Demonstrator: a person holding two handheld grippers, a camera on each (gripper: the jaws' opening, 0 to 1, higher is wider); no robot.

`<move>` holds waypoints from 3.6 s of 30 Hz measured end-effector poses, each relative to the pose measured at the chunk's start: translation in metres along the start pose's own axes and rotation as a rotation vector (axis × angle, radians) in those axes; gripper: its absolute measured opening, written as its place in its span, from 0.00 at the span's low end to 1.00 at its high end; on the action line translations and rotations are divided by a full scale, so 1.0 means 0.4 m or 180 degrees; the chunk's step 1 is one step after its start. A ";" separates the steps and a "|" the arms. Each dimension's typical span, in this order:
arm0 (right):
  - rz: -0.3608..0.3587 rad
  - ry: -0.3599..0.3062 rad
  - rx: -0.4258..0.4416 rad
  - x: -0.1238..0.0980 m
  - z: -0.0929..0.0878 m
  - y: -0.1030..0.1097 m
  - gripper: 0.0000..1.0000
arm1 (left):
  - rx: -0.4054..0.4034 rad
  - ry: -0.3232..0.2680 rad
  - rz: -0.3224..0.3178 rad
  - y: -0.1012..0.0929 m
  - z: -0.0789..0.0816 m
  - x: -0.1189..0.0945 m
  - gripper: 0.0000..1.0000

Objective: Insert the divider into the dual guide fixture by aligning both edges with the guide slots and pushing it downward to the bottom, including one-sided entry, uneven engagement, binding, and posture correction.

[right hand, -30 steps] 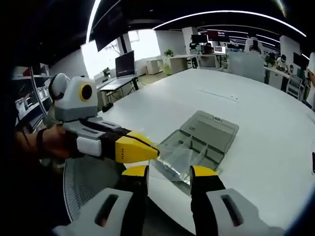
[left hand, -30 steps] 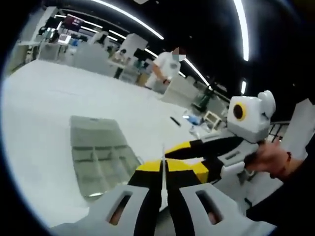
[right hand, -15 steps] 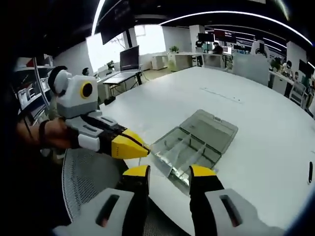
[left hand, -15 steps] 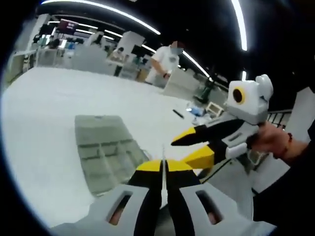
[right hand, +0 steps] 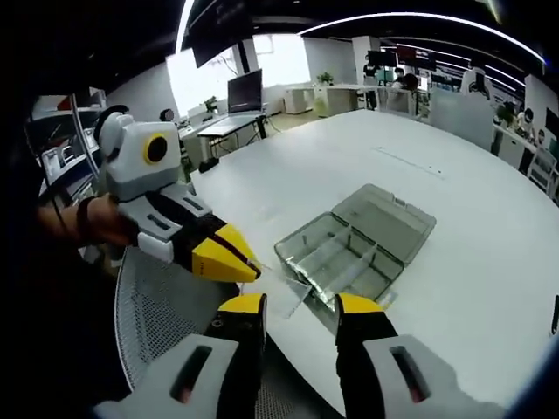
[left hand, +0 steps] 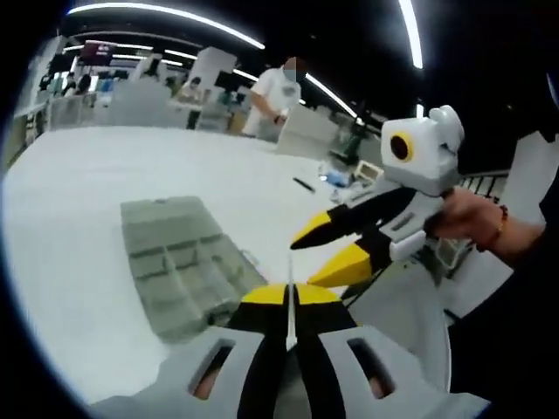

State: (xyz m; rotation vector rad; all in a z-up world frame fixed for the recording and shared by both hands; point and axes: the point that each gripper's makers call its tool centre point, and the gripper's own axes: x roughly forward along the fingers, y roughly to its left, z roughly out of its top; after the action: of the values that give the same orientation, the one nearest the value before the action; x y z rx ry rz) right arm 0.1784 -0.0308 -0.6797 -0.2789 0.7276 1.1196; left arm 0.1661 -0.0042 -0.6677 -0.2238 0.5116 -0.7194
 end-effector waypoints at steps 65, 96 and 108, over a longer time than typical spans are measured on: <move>0.0977 0.0522 -0.0840 -0.026 -0.046 0.109 0.00 | 0.0612 0.0073 -0.0661 -0.071 -0.020 -0.015 0.04; 0.0838 0.0876 -0.1346 0.016 -0.009 0.039 0.00 | 0.0463 -0.0092 -0.0358 0.025 0.007 -0.027 0.21; 0.0675 0.0995 -0.1402 0.017 -0.001 -0.007 0.00 | 0.0469 -0.0070 -0.0328 0.035 0.005 -0.018 0.30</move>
State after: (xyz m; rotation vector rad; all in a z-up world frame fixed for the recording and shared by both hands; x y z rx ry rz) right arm 0.1823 -0.0271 -0.6847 -0.7774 0.7919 1.4546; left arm 0.1705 0.0113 -0.6684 -0.1209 0.4262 -0.8506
